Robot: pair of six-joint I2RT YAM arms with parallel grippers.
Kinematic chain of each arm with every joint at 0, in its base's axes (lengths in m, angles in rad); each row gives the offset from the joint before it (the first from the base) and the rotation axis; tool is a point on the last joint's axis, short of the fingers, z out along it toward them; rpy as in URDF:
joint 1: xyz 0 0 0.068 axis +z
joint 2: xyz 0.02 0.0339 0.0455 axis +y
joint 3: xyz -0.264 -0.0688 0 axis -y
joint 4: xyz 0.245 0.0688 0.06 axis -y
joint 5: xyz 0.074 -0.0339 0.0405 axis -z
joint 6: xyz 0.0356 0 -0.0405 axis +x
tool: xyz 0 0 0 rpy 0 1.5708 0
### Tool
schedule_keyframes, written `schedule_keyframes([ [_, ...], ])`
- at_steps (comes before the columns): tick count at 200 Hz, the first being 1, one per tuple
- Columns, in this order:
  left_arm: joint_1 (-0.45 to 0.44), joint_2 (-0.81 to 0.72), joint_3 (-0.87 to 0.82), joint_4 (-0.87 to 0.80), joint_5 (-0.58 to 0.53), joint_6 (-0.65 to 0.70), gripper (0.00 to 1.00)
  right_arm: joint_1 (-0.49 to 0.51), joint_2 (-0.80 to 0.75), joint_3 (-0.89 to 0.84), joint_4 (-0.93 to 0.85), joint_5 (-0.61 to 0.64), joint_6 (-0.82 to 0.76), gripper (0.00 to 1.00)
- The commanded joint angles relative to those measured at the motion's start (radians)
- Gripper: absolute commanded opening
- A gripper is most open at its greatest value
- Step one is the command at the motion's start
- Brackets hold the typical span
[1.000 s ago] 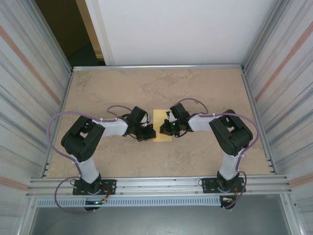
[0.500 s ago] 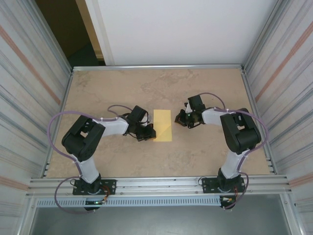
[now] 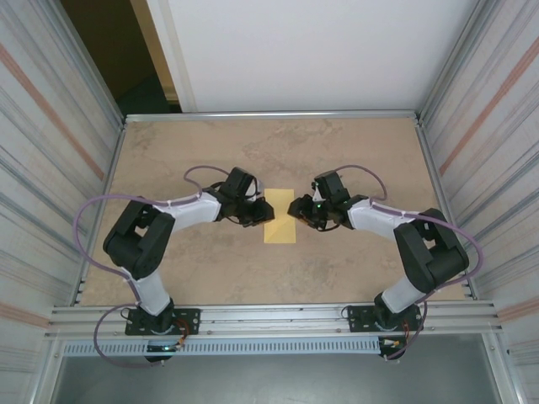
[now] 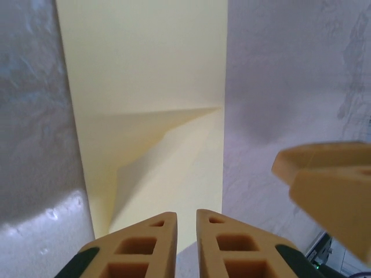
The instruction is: Fold a paper plane with a square sheet of paper (pick it up from the middle)
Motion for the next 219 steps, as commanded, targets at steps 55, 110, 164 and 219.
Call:
schedule_keyframes([
  [55,0.034,0.117,0.062,0.002,-0.015,0.035,0.16,0.026,0.11,0.049,0.052,-0.007,0.101,0.39],
  [110,0.043,0.148,0.048,-0.032,-0.034,-0.001,0.15,0.029,0.171,0.078,0.07,-0.033,0.123,0.38],
  [164,0.053,0.153,0.025,-0.028,-0.034,-0.032,0.15,0.034,0.21,0.09,0.072,-0.04,0.145,0.35],
  [219,0.054,0.155,0.021,-0.024,-0.025,-0.032,0.15,0.045,0.218,0.082,0.153,-0.07,0.161,0.28],
])
